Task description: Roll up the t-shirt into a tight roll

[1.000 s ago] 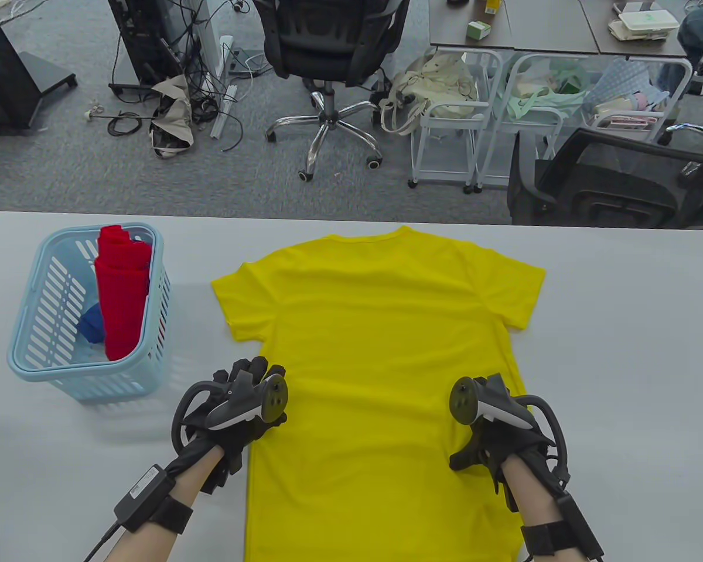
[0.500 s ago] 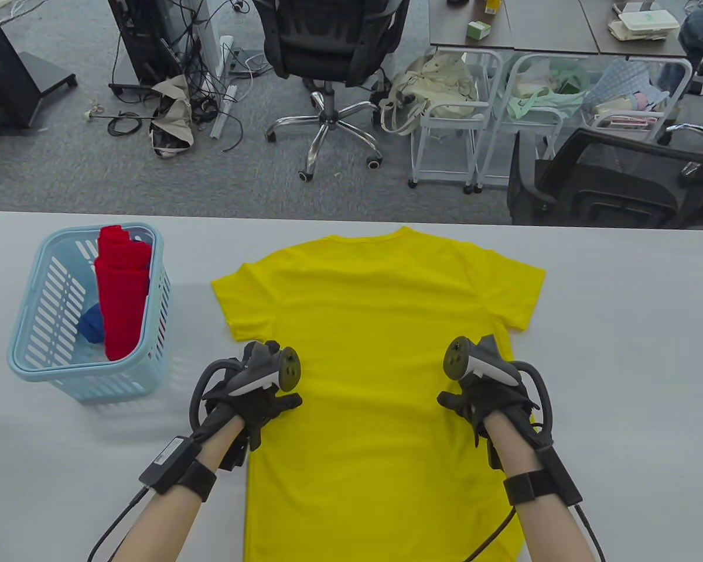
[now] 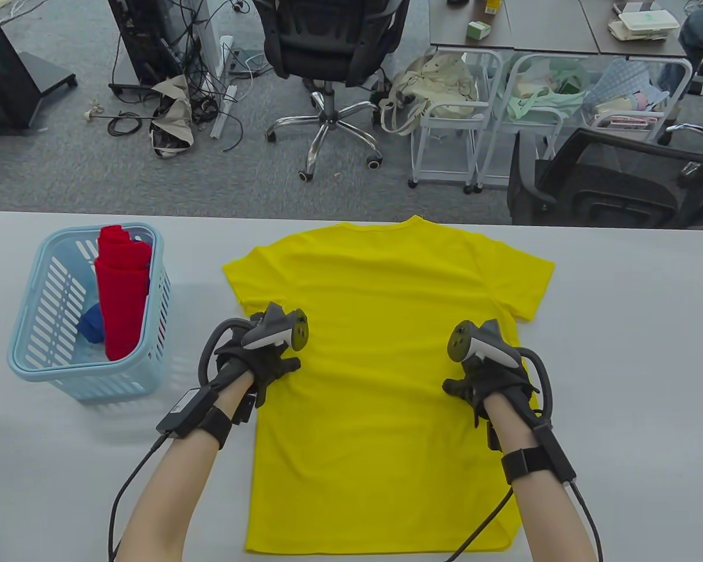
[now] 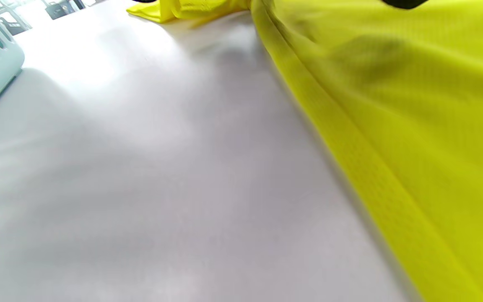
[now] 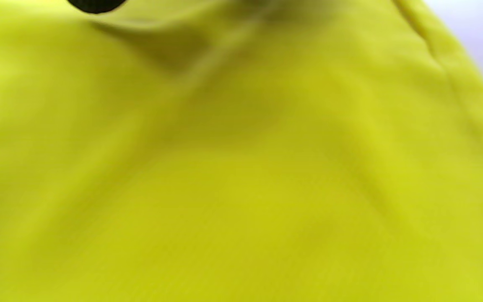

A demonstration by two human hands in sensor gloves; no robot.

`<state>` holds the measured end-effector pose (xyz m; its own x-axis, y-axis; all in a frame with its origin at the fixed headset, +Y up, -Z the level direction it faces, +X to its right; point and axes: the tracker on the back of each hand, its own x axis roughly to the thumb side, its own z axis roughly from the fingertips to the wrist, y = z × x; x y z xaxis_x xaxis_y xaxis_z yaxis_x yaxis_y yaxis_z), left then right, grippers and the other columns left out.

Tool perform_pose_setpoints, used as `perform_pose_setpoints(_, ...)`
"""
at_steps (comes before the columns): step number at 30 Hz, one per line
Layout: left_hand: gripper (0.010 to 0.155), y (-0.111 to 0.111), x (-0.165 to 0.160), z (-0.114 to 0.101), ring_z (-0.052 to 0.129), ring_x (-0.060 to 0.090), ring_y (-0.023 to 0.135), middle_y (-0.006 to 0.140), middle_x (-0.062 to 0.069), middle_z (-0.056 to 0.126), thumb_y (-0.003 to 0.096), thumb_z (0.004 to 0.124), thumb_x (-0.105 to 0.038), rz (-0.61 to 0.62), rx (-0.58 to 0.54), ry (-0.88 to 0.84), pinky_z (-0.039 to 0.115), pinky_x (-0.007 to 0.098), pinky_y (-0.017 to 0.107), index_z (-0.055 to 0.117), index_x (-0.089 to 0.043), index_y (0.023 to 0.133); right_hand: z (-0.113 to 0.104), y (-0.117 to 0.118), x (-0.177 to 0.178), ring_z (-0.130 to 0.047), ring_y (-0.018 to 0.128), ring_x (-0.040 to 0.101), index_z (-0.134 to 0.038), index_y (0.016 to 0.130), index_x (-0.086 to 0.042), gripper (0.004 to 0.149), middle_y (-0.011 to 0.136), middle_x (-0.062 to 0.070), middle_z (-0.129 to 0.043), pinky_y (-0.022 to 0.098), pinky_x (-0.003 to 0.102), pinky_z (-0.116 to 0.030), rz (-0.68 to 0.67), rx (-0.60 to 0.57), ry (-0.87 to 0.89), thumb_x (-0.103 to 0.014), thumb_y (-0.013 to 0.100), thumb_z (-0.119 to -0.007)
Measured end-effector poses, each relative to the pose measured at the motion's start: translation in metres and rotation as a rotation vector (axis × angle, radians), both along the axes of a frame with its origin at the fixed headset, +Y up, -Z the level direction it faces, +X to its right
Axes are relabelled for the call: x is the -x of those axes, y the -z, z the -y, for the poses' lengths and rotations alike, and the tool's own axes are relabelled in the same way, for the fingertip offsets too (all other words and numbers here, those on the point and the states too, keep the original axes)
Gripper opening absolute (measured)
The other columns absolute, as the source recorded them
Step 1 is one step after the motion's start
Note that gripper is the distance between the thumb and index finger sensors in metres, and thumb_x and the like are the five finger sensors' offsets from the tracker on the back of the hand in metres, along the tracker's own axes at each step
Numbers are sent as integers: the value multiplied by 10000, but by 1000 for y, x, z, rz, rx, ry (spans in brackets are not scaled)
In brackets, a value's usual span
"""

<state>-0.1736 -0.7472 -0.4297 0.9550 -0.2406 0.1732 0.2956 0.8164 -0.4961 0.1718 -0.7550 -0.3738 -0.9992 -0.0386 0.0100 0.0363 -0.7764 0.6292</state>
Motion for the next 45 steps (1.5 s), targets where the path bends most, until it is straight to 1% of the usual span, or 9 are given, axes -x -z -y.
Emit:
perform_pose_setpoints(8,706,40,26,5,220,288,1193,1234,-79,56,578,508,-368,-124,4,94,388,575,859,-2,-382,1066,-32,-53,115,-159,1107,495,-110,1138,-270,888,1185,181,-67,744,646,-305,-381,-114,103,-488,537,-727)
perform_pose_setpoints(12,702,52,25,19,245,273,1196,1234,-103,79,574,513,-353,-111,26,133,396,570,860,4,-439,1050,-33,-78,170,-255,1111,489,-160,1140,-298,828,1202,183,-142,746,632,-336,-550,-107,108,-448,550,-721)
perform_pose_setpoints(14,662,56,25,20,285,271,1198,1238,-86,70,573,474,-367,-104,9,137,404,562,862,30,-468,1054,-28,-95,195,-532,976,370,-189,1139,-314,821,1161,195,-212,716,567,-467,-655,-102,86,-410,543,-745)
perform_pose_setpoints(20,803,66,25,9,357,276,1180,1249,24,115,532,533,-555,-77,-22,135,461,547,856,-101,-459,1016,1,-143,255,-578,910,308,-195,1124,-355,806,1137,172,-232,699,542,-493,-925,-18,115,-340,546,-757)
perform_pose_setpoints(25,632,67,17,13,463,244,1139,1228,3,268,557,527,-484,-52,-52,116,510,499,847,139,-538,1053,2,-151,271,-608,878,304,-315,1121,-353,762,1134,168,-292,691,545,-506,-963,-47,101,-367,529,-796)
perform_pose_setpoints(29,552,63,10,14,571,209,1081,1181,-33,407,553,533,-479,-2,-111,172,548,468,836,253,-532,1025,1,-152,276,-715,808,254,-480,1065,-334,669,1079,121,-503,662,522,-585,-960,-101,111,-369,507,-848)
perform_pose_setpoints(33,459,65,10,14,691,177,998,1109,-75,561,548,547,-492,9,-121,178,573,466,828,405,-494,984,-1,-157,279,-858,629,191,-739,907,-292,423,917,72,-752,592,493,-693,-981,-172,112,-331,505,-868)
perform_pose_setpoints(41,446,68,8,11,824,127,871,980,-117,725,539,580,-469,85,-171,357,664,441,784,491,-437,975,-3,-152,275,-860,586,161,-725,911,-244,397,883,78,-767,570,474,-709,-956,-161,167,-333,537,-823)
perform_pose_setpoints(45,445,71,23,-13,819,134,876,987,-109,718,543,579,-462,54,-249,431,662,446,782,487,-433,978,-30,-140,275,-843,600,157,-682,936,-229,404,900,85,-738,577,473,-699,-899,-206,364,-334,560,-782)
